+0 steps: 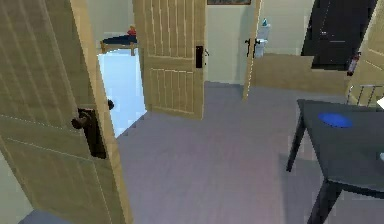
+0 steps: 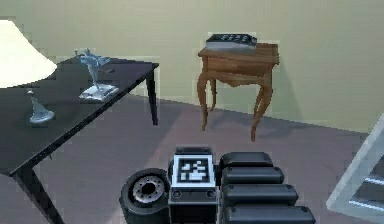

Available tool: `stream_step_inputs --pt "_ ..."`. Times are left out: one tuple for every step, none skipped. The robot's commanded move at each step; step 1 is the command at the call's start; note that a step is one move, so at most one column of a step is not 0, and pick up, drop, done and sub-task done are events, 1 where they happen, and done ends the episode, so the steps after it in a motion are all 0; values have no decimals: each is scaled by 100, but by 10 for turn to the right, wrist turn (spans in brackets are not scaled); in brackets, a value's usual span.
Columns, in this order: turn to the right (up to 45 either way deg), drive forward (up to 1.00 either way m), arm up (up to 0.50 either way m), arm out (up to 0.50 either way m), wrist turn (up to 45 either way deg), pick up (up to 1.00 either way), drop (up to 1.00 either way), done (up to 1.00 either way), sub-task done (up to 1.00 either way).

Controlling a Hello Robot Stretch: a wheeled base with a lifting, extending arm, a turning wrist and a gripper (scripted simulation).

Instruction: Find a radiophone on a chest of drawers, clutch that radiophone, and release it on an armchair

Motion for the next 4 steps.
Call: stream_step_inputs --pt "0 90 0 0 0 0 0 0 0" --pt "0 40 0 0 0 0 0 0 0" --pt "-450 0 0 0 0 0 0 0 0" --pt "0 100 0 0 0 0 0 0 0"
